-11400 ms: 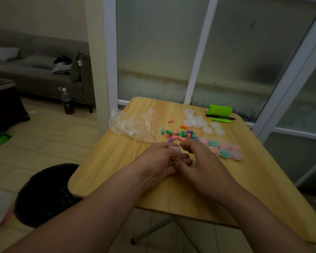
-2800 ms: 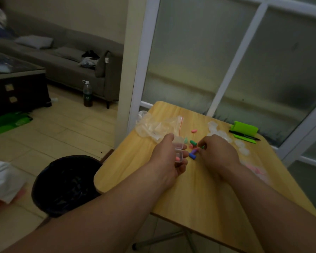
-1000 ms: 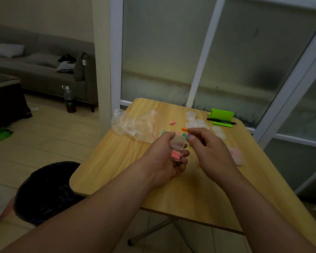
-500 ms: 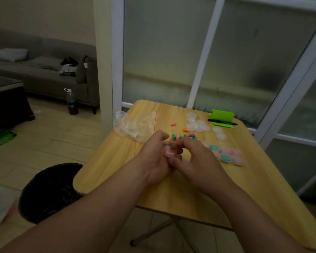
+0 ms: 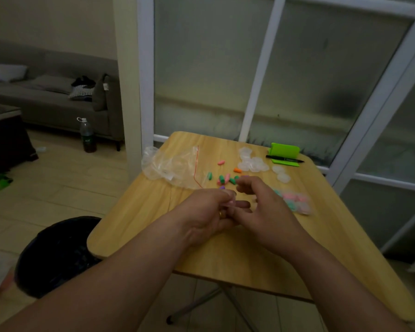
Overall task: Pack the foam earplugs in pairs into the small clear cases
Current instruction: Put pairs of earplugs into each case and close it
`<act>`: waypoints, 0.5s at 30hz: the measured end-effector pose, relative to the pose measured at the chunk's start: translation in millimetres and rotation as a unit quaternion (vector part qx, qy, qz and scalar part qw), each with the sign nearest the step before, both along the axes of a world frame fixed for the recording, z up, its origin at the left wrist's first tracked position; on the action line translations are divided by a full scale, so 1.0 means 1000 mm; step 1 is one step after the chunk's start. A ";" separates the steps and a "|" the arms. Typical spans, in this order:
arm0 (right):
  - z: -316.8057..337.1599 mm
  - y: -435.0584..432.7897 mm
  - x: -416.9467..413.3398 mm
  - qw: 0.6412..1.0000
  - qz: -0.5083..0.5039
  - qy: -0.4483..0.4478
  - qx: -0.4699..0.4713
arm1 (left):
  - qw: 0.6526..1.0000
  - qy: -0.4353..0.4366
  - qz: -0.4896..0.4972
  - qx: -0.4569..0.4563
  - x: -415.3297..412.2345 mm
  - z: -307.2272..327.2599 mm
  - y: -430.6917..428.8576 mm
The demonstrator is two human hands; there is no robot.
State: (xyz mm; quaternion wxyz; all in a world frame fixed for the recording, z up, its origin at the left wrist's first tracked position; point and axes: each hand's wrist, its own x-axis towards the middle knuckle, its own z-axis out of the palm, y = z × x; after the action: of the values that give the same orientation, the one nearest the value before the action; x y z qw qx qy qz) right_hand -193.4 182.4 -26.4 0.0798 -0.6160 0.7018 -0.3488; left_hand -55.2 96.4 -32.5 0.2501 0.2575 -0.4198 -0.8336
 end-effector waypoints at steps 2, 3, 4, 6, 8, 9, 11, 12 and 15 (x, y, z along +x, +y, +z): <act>-0.002 0.005 -0.004 1.000 -0.019 0.006 -0.007 | 1.000 0.002 -0.006 -0.016 -0.004 0.002 0.005; -0.002 0.008 -0.007 0.999 -0.027 0.012 -0.017 | 1.000 0.001 -0.009 -0.025 -0.007 0.002 0.008; -0.002 0.011 -0.009 0.999 -0.035 0.026 -0.027 | 1.000 0.001 -0.007 -0.030 -0.010 0.002 0.010; -0.002 0.016 -0.012 0.995 -0.057 0.065 -0.039 | 0.999 0.002 0.001 -0.034 -0.018 0.001 0.015; -0.002 0.022 -0.013 0.992 -0.077 0.095 -0.042 | 0.999 0.003 0.001 -0.044 -0.029 0.000 0.022; -0.001 0.025 -0.014 0.990 -0.086 0.103 -0.040 | 0.999 0.000 -0.001 -0.054 -0.035 0.000 0.025; -0.001 0.031 -0.017 0.989 -0.095 0.105 -0.039 | 0.997 -0.012 -0.007 -0.078 -0.044 0.000 0.030; -0.002 0.034 -0.020 0.989 -0.098 0.102 -0.039 | 0.996 -0.014 -0.011 -0.085 -0.048 0.000 0.032; 0.000 0.043 -0.035 0.988 -0.122 0.081 -0.048 | 0.995 -0.011 -0.021 -0.092 -0.060 0.004 0.039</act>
State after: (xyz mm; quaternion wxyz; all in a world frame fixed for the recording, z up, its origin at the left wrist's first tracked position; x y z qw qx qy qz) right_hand -228.2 225.4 -25.9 -0.0501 -0.5555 0.7580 -0.3381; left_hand -115.3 135.5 -28.3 0.2505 0.2331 -0.5031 -0.7936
